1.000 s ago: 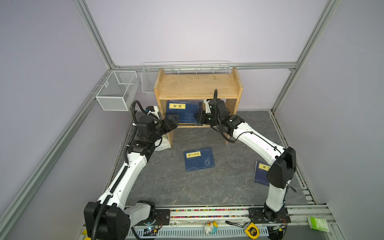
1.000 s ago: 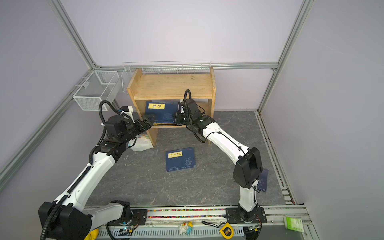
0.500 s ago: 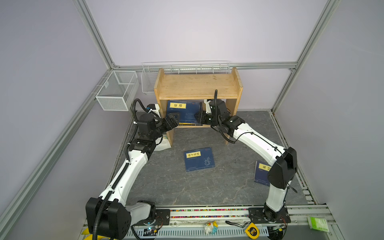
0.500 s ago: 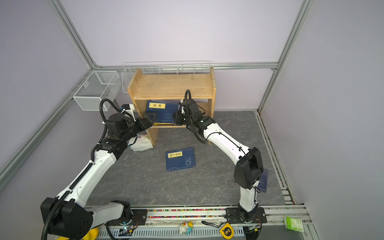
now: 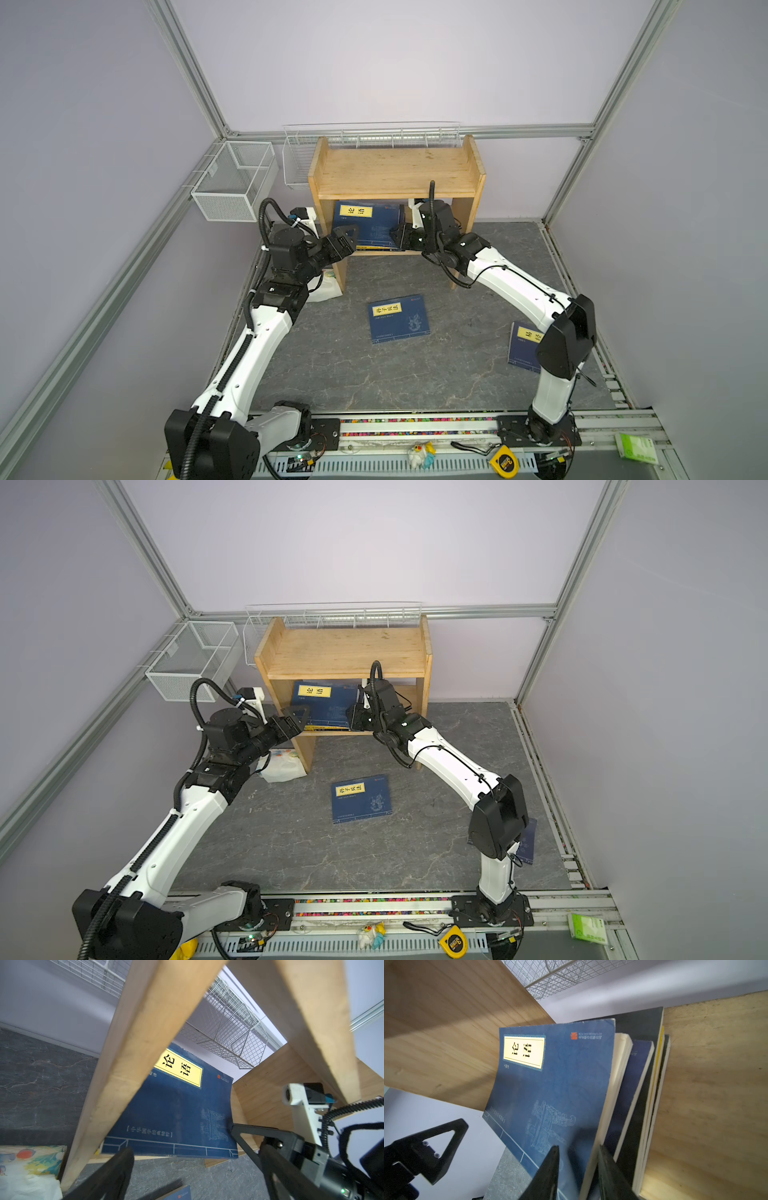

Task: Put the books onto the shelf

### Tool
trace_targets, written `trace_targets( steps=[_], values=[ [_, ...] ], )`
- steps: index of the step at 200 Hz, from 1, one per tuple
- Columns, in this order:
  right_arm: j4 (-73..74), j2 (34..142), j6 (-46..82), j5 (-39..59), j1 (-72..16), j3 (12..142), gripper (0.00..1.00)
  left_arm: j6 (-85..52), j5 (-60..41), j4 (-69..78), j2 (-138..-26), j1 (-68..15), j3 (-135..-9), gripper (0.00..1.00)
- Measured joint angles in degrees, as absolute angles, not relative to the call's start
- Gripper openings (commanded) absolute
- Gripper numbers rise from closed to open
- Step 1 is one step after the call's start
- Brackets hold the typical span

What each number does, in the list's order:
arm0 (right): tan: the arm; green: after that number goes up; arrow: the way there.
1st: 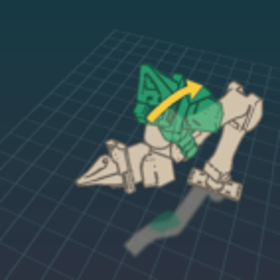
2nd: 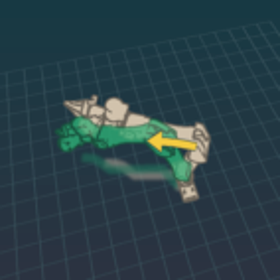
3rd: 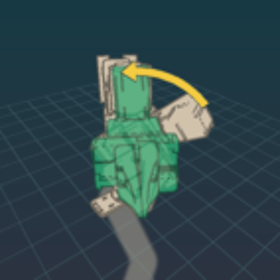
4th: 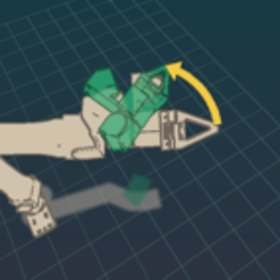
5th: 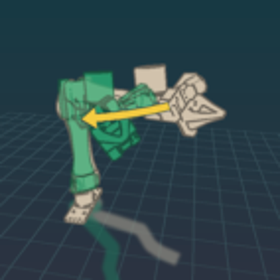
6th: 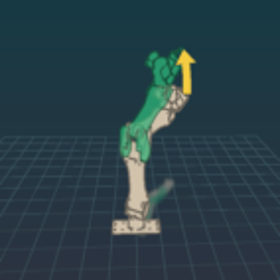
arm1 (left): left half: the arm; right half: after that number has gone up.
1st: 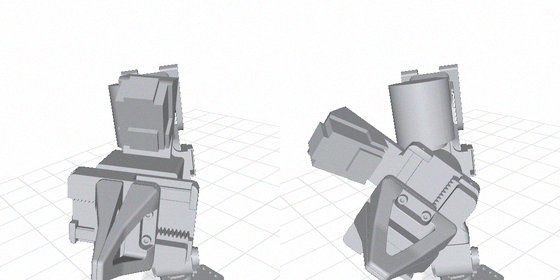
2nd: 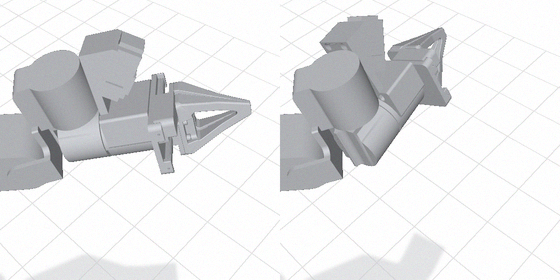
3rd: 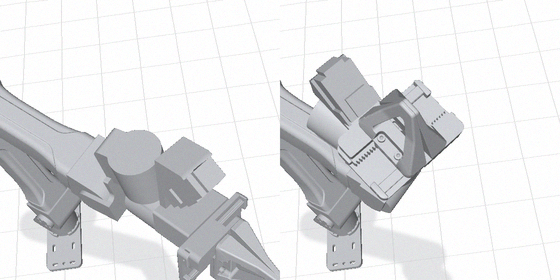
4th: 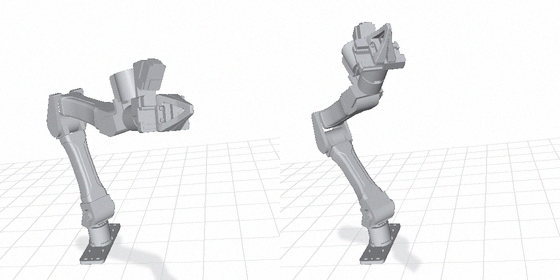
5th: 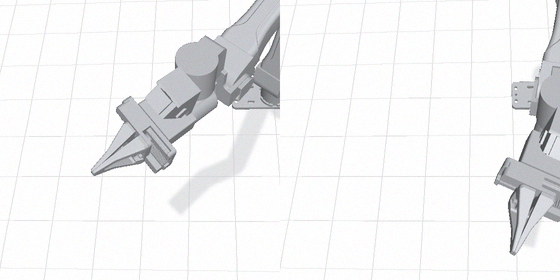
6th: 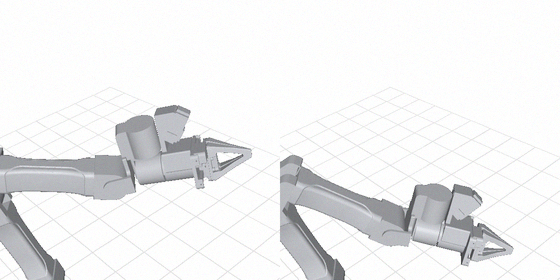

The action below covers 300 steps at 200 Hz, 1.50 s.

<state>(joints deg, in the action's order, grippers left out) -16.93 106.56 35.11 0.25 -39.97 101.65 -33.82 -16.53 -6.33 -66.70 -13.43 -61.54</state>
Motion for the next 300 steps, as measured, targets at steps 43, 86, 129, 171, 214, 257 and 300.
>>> trace_targets(
  steps=[43, 86, 129, 171, 214, 257, 300],
  values=[
    [-16.9, 106.6, 35.1, 0.3, -39.9, 101.6, 0.34, -33.8, -16.6, -7.9, -66.5, -13.4, -61.5, 0.95],
    [-16.9, 106.6, 35.1, 0.3, -39.9, 101.6, 0.34, -33.8, -16.6, -8.8, -67.3, -13.4, -61.5, 0.95],
    [-16.9, 106.6, 35.1, 0.3, -39.9, 101.6, 0.33, -33.8, -16.6, -9.5, -68.2, -13.4, -61.5, 0.95],
    [-16.9, 106.6, 35.1, 0.5, -39.9, 101.6, 0.34, -33.8, -16.6, -9.5, -69.3, -13.4, -61.5, 0.95],
    [-16.9, 106.6, 35.1, 0.9, -39.9, 101.6, 0.33, -33.8, -16.6, -9.3, -70.7, -13.4, -61.5, 0.95],
    [-16.9, 106.6, 35.1, 0.9, -39.8, 101.5, 0.33, -34.0, -16.6, -8.9, -71.3, -13.4, -61.7, 0.95],
    [-16.9, 106.6, 35.1, 0.9, -39.8, 101.4, 0.33, -34.3, -16.6, -9.0, -71.5, -13.4, -63.5, 0.95]
  ],
)
